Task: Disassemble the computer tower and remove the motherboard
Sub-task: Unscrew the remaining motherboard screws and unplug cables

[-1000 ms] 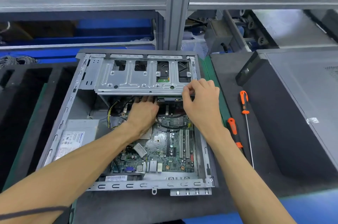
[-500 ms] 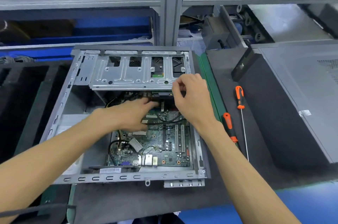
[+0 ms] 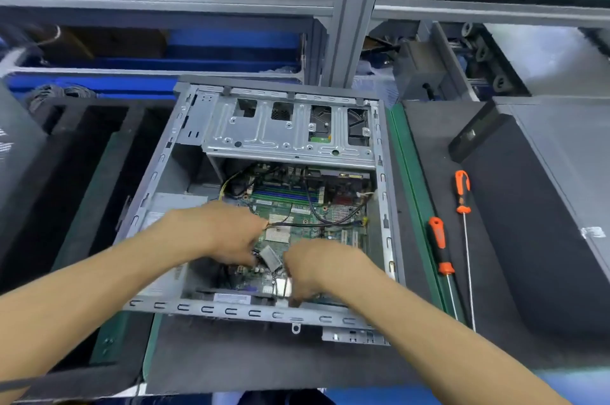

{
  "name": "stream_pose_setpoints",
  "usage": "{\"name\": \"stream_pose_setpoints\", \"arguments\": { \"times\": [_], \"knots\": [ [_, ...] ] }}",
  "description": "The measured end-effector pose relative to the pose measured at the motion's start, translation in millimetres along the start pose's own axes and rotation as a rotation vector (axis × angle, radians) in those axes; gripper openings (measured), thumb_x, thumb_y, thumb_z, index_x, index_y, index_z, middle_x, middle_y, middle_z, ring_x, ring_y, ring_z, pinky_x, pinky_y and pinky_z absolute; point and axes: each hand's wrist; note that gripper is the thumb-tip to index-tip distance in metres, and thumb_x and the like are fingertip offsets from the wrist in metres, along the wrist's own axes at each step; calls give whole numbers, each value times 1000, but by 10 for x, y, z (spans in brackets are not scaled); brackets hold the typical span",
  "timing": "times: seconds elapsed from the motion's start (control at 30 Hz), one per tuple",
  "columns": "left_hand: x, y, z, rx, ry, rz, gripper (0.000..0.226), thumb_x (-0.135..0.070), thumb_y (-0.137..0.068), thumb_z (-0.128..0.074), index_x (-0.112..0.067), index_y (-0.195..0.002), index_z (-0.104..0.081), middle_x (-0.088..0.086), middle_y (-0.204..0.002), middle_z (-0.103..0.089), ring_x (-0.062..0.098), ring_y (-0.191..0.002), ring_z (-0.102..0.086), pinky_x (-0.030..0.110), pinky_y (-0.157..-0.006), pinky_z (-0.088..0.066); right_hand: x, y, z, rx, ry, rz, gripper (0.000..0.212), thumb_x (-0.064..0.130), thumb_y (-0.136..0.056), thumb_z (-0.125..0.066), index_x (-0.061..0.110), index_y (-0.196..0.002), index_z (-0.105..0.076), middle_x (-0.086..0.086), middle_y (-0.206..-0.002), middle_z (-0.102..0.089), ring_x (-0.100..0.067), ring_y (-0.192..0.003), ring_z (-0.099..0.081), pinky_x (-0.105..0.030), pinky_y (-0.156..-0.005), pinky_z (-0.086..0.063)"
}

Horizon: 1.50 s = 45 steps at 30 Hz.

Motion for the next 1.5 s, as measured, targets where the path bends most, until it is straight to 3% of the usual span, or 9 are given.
{"name": "stream_pose_setpoints", "arguments": {
  "times": [0.07,0.13,0.27,0.4,0.57,0.8,1.0,1.17,1.5],
  "knots": [
    [-96,-31,-52,-85,230,-108,9,-28,-88,-60,-26,-86,-52,-8,-83,-57,18,-84,-55,34,-72,-48,101,-107,-76,-5,107,37,38,17,-97,-64,3,-131,-56,-11,-124,-64,-29,-101,-63,-37,-78,-50],
    [-161,-72,-105,-57,382,-157,19,-16,-88,-57,-20,-106,-51,-1,-98,-61,21,-91,-54,39,-81,-49,134,-163,-126,-51,180,41,29,10,-100,-56,2,-128,-58,-11,-125,-64,-30,-108,-65,-37,-76,-48],
    [-99,-95,-188,-11,330,-96,44,-35,-86,-69,-24,-121,-46,-12,-82,-50,16,-81,-48,29,-70,-42,89,-155,-116,-144,226,113,23,20,-90,-71,6,-108,-67,-6,-93,-61,-28,-85,-66,-36,-68,-50],
    [7,-22,-208,-138,420,-110,30,-37,-89,-67,-31,-116,-56,-15,-73,-50,-2,-63,-48,12,-51,-30,-8,-119,-80,-217,197,141,31,34,-85,-76,9,-102,-67,-4,-88,-63,-25,-74,-54,-33,-68,-47],
    [118,170,-152,-248,395,-142,15,-48,-89,-61,-34,-93,-58,-14,-67,-56,-3,-62,-49,21,-55,-35,-107,-104,-102,-262,147,138,37,42,-85,-74,14,-102,-56,-8,-102,-66,-26,-79,-54,-32,-68,-38],
    [18,118,-319,-254,115,-170,55,-69,-85,-51,-31,-124,-50,-7,-116,-59,18,-107,-56,38,-90,-46,-192,-83,-171,-360,93,164,36,41,-79,-74,23,-84,-43,11,-68,-34,-24,-67,-44,-30,-58,-30],
    [-180,-89,-380,-222,294,-182,32,-54,-83,-66,-23,-90,-61,-4,-86,-60,19,-80,-58,31,-62,-45,-183,-102,-210,-368,51,88,32,45,-76,-75,23,-88,-55,6,-77,-56,-22,-69,-50,-30,-64,-35],
    [-193,-13,-341,-301,528,-120,10,-33,-81,-73,-25,-76,-77,-17,-61,-66,-1,-60,-58,15,-56,-40,-139,-151,-222,-280,107,34,35,44,-79,-77,17,-96,-63,4,-79,-54,-24,-72,-53,-32,-64,-43],
    [32,263,-104,-41,93,-89,25,-9,-77,-55,-21,-56,-48,-4,-56,-41,18,-55,-40,26,-50,-36,-283,-71,-142,-313,-66,30,31,42,-74,-79,25,-89,-57,8,-84,-59,-21,-76,-56,-30,-61,-38]
  ]
}}
Point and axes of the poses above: each hand's wrist, its own y-axis away from the middle knuckle, its own z-axis out of the back of the hand, x = y × z
